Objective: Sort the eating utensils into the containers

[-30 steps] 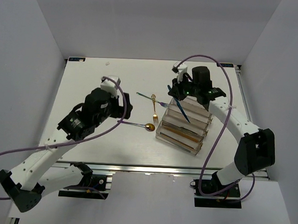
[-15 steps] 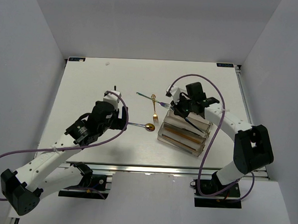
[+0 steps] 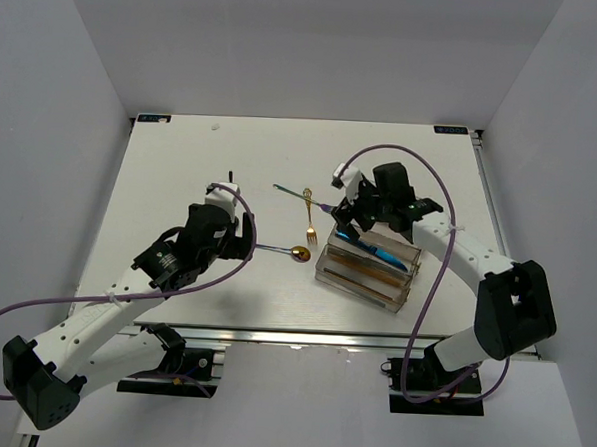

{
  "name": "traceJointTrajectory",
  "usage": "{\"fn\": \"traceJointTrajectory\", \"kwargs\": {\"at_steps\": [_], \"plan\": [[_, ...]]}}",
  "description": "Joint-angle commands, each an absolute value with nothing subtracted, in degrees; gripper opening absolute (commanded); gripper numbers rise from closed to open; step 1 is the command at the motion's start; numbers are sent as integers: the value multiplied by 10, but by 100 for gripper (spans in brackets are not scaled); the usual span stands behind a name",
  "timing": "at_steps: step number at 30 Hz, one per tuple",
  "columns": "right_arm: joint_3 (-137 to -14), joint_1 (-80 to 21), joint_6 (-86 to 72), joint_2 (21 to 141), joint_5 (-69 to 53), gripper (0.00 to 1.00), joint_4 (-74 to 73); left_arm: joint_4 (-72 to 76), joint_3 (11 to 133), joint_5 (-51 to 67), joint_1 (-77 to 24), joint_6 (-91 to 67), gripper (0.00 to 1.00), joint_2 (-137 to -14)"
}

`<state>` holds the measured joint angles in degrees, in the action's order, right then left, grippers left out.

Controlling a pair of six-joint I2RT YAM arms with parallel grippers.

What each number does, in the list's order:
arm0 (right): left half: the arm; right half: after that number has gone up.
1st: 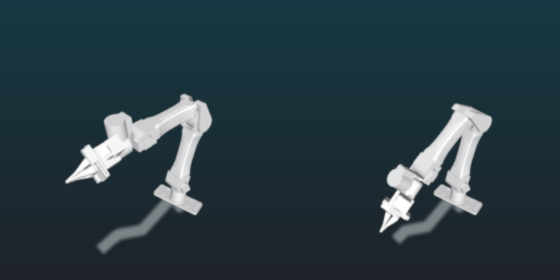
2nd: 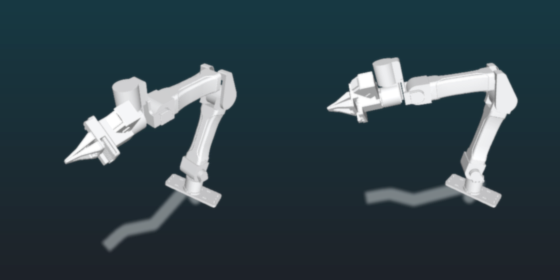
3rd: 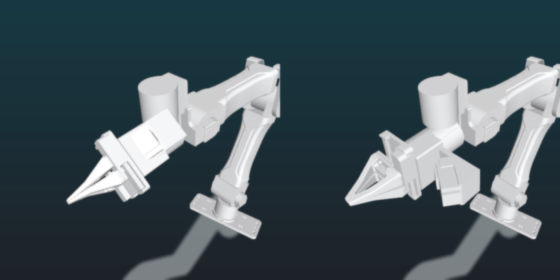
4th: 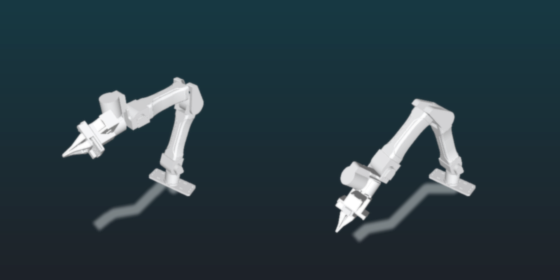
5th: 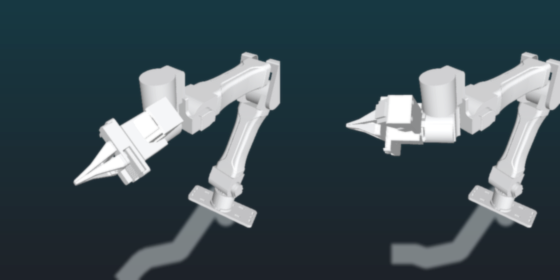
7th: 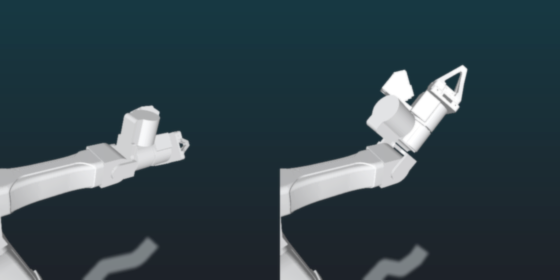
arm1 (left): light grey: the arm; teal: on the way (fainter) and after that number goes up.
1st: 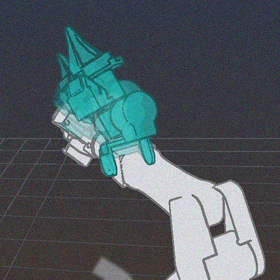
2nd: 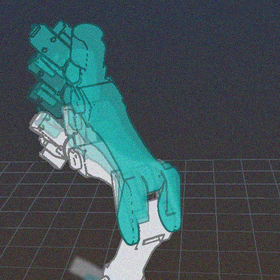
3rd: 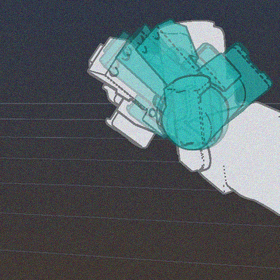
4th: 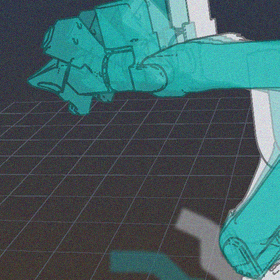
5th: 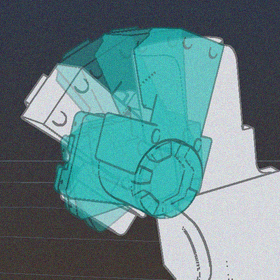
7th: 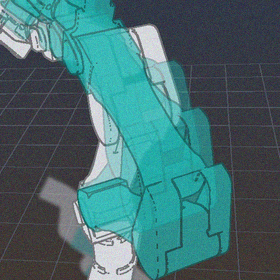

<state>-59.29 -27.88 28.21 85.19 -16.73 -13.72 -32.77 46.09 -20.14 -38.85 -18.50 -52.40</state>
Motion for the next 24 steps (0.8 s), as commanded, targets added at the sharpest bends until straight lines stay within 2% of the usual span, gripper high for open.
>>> {"fn": "traceJointTrajectory", "kwargs": {"at_steps": [1,2,5,7,10,12,15,17,20,22,23,24], "plan": [[-624,-293,256,830,-175,85,-112,-327,459,-233,-388,-195,98,-519],[-627,-295,249,828,-172,89,-109,-329,460,-249,-388,-200,98,-520],[-641,-308,200,825,-156,89,-80,-337,462,-281,-379,-219,98,-525],[-649,-316,129,831,-145,89,-53,-347,468,-343,-360,-237,98,-530],[-680,-322,65,864,-194,89,-33,-380,478,-438,-311,-298,98,-536],[-720,-349,70,888,-184,89,-62,-399,480,-480,-284,-332,98,-534],[-749,-402,117,940,-105,89,-84,-418,483,-530,-247,-366,98,-515],[-797,-430,152,968,-108,89,-114,-414,478,-533,-239,-366,98,-497],[-881,-462,224,1035,-165,84,-222,-401,473,-526,-233,-336,98,-489],[-936,-480,253,1091,-159,78,-290,-398,473,-528,-232,-317,98,-494],[-953,-493,264,1109,-146,69,-307,-398,474,-526,-232,-316,98,-500],[-970,-498,266,1144,-137,63,-322,-396,473,-517,-232,-313,98,-503]]}}
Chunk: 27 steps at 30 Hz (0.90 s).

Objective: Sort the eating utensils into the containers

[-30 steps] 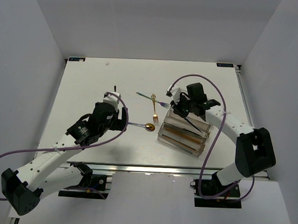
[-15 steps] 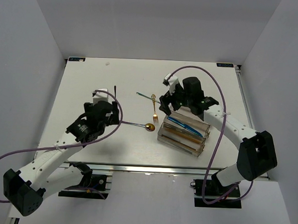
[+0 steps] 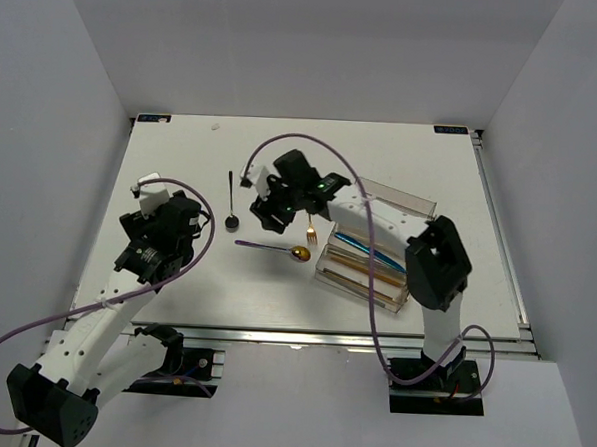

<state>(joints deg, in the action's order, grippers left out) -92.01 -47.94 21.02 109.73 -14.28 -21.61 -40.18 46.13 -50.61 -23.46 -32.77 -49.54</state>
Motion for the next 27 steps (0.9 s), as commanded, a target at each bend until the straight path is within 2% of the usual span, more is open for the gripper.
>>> {"fn": "traceJointTrajectory", "kwargs": {"at_steps": [1,2,3,21,27], "plan": [[-998,-502,267,1159,-128,59,-349,-386,470,-487,-232,-300,98,-505],[-1008,-510,267,1172,-117,52,-358,-379,468,-473,-232,-293,98,-510],[-1014,-512,267,1190,-116,51,-366,-377,467,-464,-232,-288,98,-512],[-966,-525,284,1245,-63,44,-326,-366,463,-418,-232,-273,98,-521],[-951,-524,284,1242,-72,29,-323,-364,463,-414,-232,-271,98,-519]]}}
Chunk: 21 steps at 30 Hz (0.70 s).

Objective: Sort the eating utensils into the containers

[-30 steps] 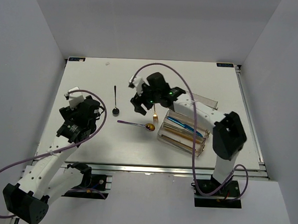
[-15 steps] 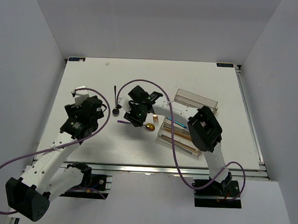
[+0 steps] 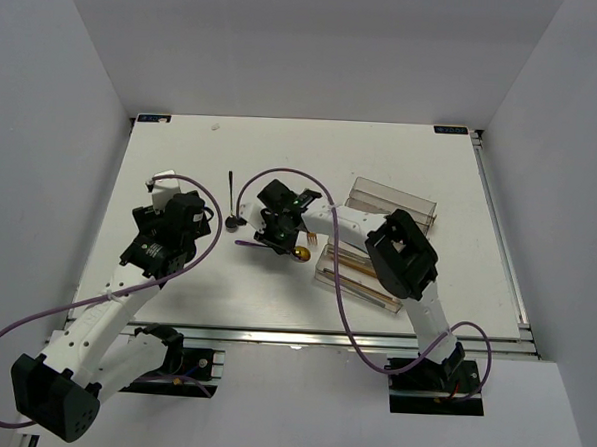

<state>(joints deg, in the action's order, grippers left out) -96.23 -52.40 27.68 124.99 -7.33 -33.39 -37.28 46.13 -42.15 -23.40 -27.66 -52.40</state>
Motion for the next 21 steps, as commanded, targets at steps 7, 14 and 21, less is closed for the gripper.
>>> {"fn": "traceJointTrajectory", "kwargs": {"at_steps": [7,14,21], "plan": [[-917,-524,286,1180,-140,0,-284,-364,464,-411,-232,-268,98,-515],[-849,-505,291,1029,-149,0,-194,-362,461,-411,-232,-267,98,-505],[-837,-392,327,998,-94,0,-227,-361,461,-409,-233,-267,98,-499]]}}
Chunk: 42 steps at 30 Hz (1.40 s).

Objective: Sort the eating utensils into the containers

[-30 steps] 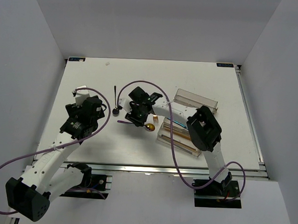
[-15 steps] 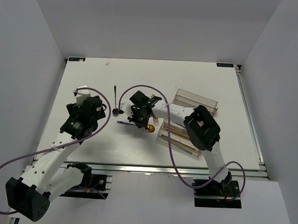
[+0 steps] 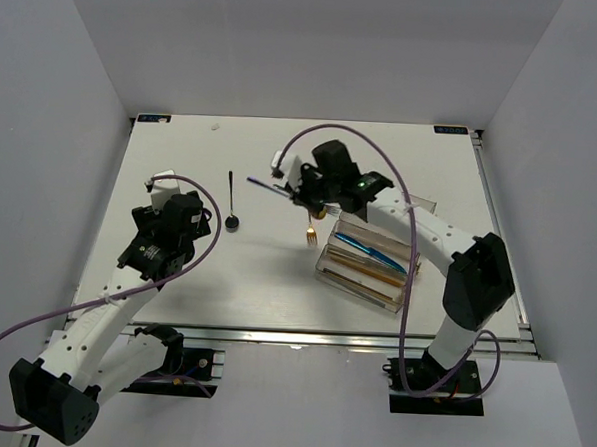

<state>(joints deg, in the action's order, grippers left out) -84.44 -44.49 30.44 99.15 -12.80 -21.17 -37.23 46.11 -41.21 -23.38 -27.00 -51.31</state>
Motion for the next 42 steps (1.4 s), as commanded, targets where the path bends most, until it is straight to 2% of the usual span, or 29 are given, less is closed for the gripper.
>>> {"fn": "traceJointTrajectory", "kwargs": {"at_steps": [1,7,12,16,22,28,29,31,32,33,34,42], "plan": [[-833,-378,332,996,-75,0,-232,-360,461,-408,-232,-267,98,-498],[-756,-285,387,950,-54,0,-208,-358,459,-398,-232,-265,98,-502],[-680,-228,432,900,-97,0,-187,-354,459,-391,-232,-263,98,-504],[-616,-207,446,873,-54,0,-159,-352,457,-387,-232,-262,98,-503],[-592,-187,456,857,-72,0,-163,-352,459,-376,-232,-259,98,-515],[-586,-183,446,868,-40,0,-165,-349,458,-374,-232,-257,98,-519],[-591,-182,441,869,-43,3,-175,-350,458,-374,-232,-258,98,-519],[-592,-182,438,865,-54,25,-188,-350,457,-377,-232,-258,98,-521],[-590,-182,439,862,-58,32,-190,-351,459,-378,-232,-257,98,-523],[-588,-182,441,858,-61,50,-190,-351,459,-379,-232,-257,98,-524],[-588,-182,440,852,-62,89,-189,-351,459,-379,-232,-257,98,-526],[-636,-187,402,796,-76,89,-186,-352,498,-346,-232,-271,98,-573]]}}
